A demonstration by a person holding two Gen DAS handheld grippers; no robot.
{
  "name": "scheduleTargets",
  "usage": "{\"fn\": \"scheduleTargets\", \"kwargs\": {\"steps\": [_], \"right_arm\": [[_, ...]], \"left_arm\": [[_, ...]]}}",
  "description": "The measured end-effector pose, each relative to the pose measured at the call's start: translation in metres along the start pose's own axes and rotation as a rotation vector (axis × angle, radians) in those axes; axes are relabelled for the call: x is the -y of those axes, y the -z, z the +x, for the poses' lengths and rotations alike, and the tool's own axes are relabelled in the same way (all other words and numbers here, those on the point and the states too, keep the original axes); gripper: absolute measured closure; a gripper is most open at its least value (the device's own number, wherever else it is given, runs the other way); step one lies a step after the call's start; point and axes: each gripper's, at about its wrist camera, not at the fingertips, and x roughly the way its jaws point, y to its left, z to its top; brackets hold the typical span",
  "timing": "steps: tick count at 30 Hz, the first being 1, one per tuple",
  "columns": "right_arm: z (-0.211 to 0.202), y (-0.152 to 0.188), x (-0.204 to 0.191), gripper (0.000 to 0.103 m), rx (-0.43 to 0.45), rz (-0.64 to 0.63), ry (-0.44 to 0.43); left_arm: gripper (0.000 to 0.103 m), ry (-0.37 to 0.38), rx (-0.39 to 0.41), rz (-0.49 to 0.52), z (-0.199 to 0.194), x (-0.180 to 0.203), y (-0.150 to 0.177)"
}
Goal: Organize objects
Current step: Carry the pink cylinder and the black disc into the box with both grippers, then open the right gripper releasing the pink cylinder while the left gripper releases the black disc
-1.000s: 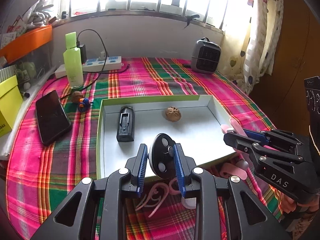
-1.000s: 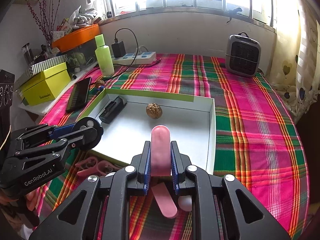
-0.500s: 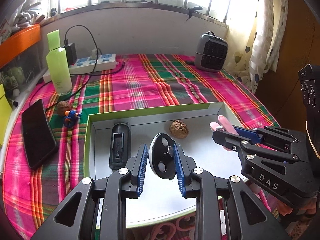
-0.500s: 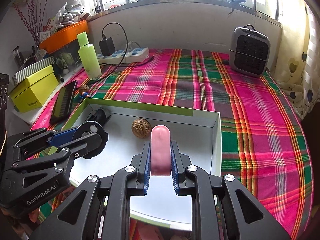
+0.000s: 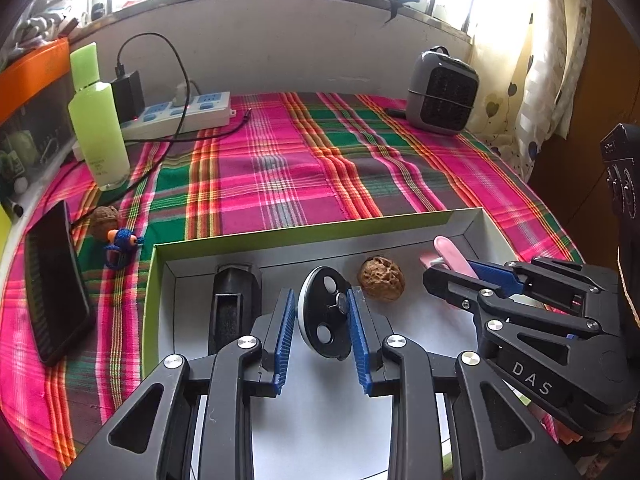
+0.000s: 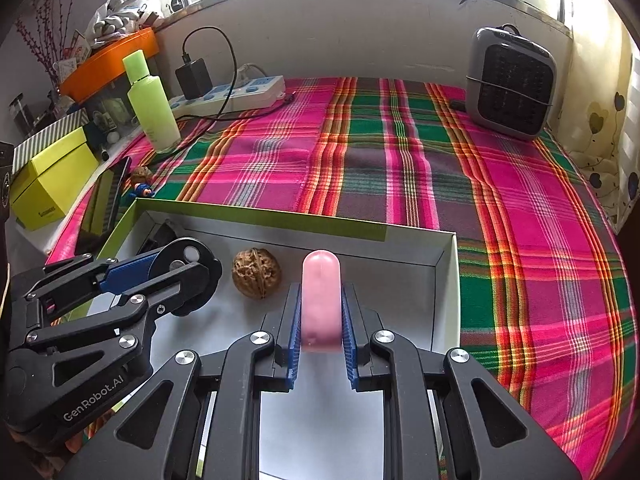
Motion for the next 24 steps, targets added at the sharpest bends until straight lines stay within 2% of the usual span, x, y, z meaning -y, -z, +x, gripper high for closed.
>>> {"fn": "scheduleTargets", "kwargs": {"steps": [24], "right_arm": [[0.012,-0.003,0.000,0.084,-0.023,-0.019,0.021]], "left_arm": [[0.077,0.006,-0.022,-0.031,0.013,-0.007,-0.005]]}}
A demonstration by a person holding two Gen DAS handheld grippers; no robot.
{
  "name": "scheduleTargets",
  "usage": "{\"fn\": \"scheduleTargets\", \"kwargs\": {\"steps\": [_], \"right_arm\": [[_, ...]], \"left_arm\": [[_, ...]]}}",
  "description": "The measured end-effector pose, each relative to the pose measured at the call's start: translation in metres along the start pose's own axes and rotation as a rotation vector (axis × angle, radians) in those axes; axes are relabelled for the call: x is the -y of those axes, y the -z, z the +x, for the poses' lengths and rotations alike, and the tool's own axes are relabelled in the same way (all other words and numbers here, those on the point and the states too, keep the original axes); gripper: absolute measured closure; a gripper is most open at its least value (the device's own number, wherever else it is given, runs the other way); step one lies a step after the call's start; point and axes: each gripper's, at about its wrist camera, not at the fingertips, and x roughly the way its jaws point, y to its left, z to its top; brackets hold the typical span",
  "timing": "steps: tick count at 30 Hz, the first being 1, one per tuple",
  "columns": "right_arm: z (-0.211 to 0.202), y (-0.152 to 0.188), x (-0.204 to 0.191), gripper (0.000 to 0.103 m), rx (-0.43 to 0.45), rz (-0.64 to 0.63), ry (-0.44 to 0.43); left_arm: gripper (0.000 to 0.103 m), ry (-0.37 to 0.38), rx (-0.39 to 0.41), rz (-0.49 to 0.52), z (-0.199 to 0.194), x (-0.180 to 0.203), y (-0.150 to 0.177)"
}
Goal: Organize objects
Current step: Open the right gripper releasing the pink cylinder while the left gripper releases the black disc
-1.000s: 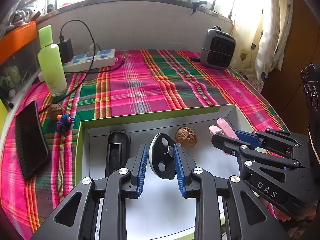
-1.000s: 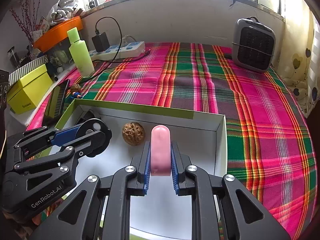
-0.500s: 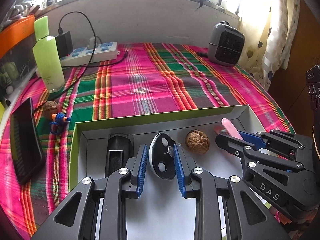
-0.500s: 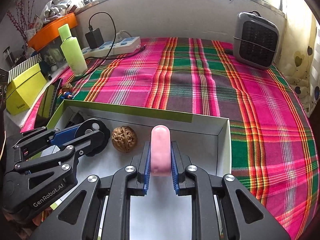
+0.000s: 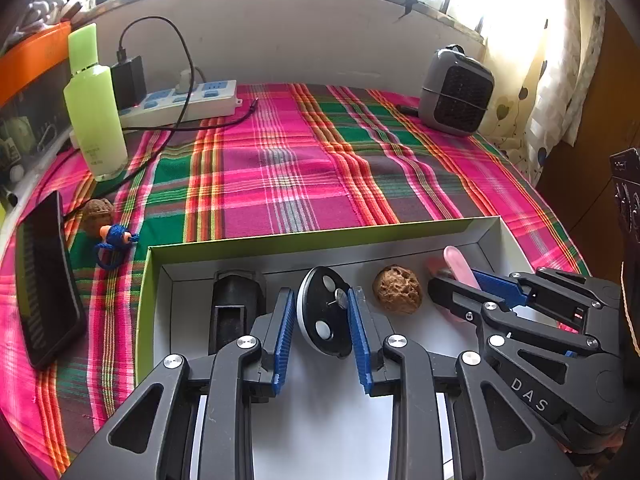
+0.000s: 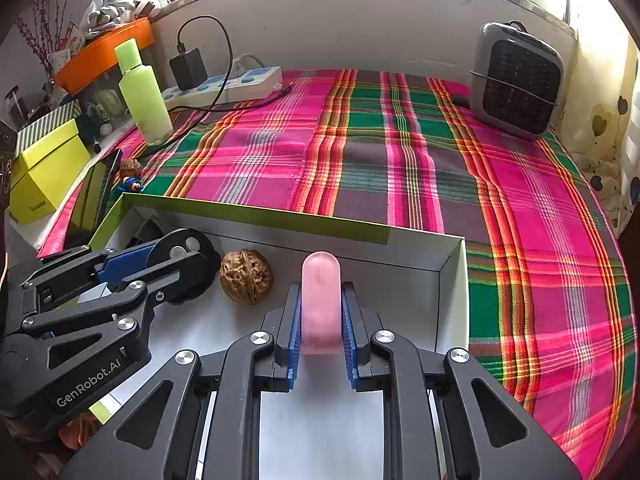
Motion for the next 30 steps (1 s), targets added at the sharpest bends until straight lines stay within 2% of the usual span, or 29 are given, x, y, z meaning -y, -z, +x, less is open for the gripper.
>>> {"fn": "scheduleTargets", "kwargs": {"steps": [5,9,14,18,22,30], "right_arm": [[0.000,-0.001,0.000,0.084,-0.005,0.006,0.000],[-0.001,0.000,0.001,0.084,-0.002,0.009,0.005],[-0.001,0.000,0.000,0.082,-0.001,0.009,0.006],[-0.004,0.000,-0.002,0.075,0.006,0.006,-0.002],[-0.009,0.001,-0.002,0.063,0.018,0.007,0.012],[-0.022,0.008,-0.001,0.062,0.032,0.023,0.010]], "left_arm": [[0.077,-0.006,-0.006,0.004,0.001,0.001,0.000],[0.071,-0.009,-0.016,-0.003,0.002,0.000,0.001],[0.070,-0.010,-0.016,-0.002,0.002,0.001,0.001],[0.065,-0.006,-0.009,-0.008,-0.001,-0.001,0.001],[0.061,-0.010,0.000,-0.008,-0.007,-0.001,0.001],[0.056,-0.006,0.019,-0.014,-0.024,-0.001,0.006]]}}
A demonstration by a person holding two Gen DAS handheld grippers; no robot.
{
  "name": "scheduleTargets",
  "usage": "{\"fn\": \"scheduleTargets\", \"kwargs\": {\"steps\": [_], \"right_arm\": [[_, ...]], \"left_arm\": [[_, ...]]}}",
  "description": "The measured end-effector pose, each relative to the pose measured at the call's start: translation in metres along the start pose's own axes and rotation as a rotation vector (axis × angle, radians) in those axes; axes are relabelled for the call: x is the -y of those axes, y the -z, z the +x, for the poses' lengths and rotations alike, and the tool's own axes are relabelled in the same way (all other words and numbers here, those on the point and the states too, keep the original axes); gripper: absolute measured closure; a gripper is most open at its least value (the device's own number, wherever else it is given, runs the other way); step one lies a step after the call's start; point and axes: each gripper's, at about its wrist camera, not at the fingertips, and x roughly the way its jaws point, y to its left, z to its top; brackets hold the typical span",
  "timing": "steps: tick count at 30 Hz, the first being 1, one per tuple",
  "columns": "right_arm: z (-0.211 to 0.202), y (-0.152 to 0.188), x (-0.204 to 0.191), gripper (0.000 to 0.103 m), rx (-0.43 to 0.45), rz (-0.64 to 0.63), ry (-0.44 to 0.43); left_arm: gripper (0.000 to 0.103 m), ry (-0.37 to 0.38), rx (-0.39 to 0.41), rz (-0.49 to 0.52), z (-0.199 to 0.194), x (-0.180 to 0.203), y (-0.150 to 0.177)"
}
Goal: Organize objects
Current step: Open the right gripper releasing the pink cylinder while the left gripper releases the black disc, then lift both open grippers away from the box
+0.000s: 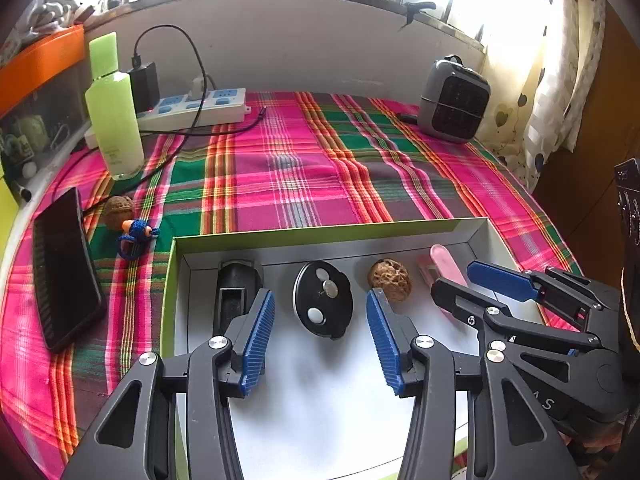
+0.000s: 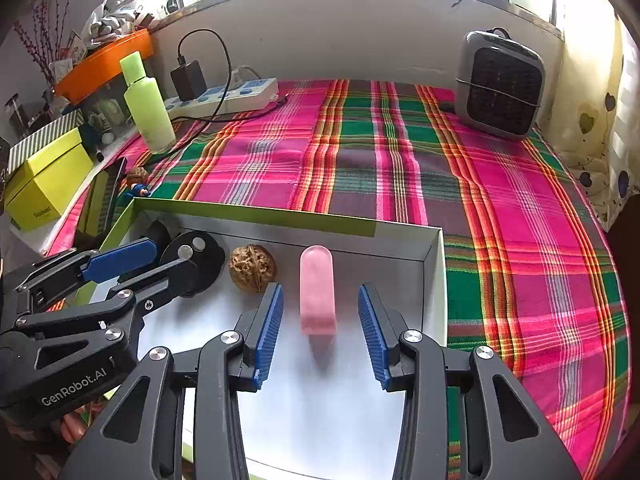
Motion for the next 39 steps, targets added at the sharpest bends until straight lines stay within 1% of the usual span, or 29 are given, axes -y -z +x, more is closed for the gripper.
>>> {"fn": "scheduleTargets", "kwargs": {"steps": [4,8,17,27,33,39], "right_arm": [[-0.008,0.005,-0.002,0.062,0.011,-0.004,0.006],[-0.017,0.008,-0.003,0.062,0.027,-0.003,0.004],[-0.039,0.023,-0.007,0.062,0.059,0.001,0.002],[-0.064,0.043,-0.017,0.062,0.092,-0.014,0.003],[-0.077,0.054,-0.022,0.062,0.111,-0.018,0.010],[-0.086,0.066,-0.020,0.062,0.119,-0.010,0.013]], "left_arm": [[0.055,-0.028,0.019,0.020,-0.011,0.004,0.005],[0.055,-0.017,0.037,0.023,-0.024,0.007,0.010],[0.055,-0.038,0.070,0.034,-0.048,0.014,0.022],[0.054,-0.040,0.090,0.015,-0.071,0.016,0.042],[0.054,-0.020,0.097,0.009,-0.083,0.018,0.053],[0.054,-0.021,0.095,-0.006,-0.090,0.015,0.065]]}}
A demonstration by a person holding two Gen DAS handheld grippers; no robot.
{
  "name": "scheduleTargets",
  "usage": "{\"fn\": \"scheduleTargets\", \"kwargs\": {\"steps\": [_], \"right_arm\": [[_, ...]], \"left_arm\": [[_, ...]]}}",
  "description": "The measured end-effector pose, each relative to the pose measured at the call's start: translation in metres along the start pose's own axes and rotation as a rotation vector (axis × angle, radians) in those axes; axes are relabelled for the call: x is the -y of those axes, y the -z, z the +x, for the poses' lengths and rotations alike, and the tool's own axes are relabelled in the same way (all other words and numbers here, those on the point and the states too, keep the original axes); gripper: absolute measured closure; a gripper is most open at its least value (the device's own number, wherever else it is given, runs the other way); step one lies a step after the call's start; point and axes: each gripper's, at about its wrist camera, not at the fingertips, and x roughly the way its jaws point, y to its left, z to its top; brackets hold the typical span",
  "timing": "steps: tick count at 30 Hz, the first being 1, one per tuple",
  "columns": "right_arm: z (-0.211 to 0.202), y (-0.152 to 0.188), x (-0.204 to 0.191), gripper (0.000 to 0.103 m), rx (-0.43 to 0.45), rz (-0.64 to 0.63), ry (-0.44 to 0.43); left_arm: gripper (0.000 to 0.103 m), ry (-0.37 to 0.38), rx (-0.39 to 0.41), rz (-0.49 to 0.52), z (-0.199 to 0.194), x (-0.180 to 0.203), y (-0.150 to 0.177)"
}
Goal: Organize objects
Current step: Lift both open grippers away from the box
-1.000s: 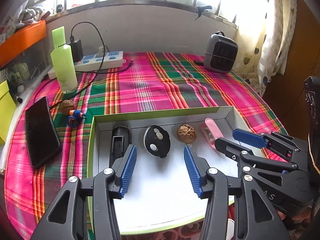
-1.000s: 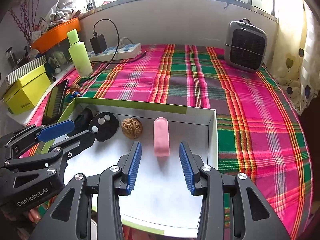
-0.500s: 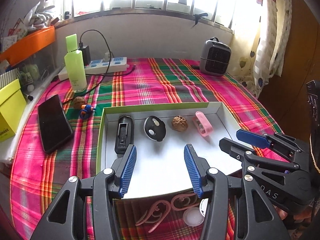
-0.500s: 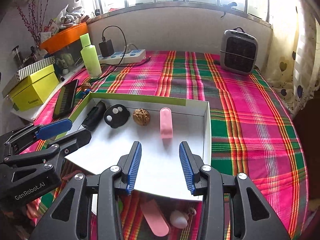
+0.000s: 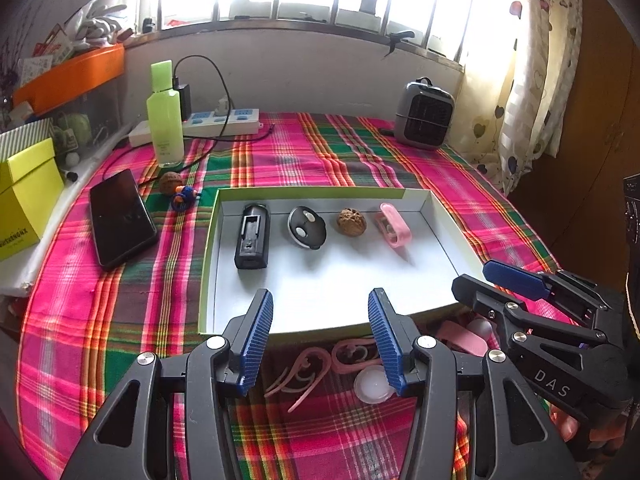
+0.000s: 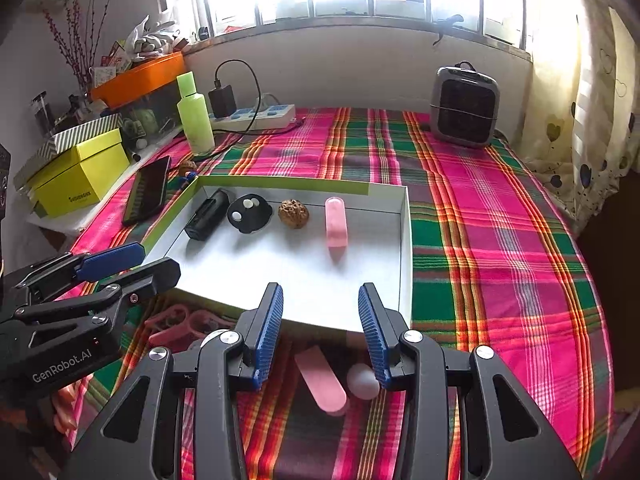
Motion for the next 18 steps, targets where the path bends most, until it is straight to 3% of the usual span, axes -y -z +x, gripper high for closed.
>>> {"fn": "scheduleTargets", "kwargs": {"steps": [18], "right_arm": [[-0.012,0.033,0.008,0.062,-0.016,0.020,-0.010]], "left_arm": [[0.054,0.014,-0.013,-0.060,-0.015,-0.020,0.033]]}}
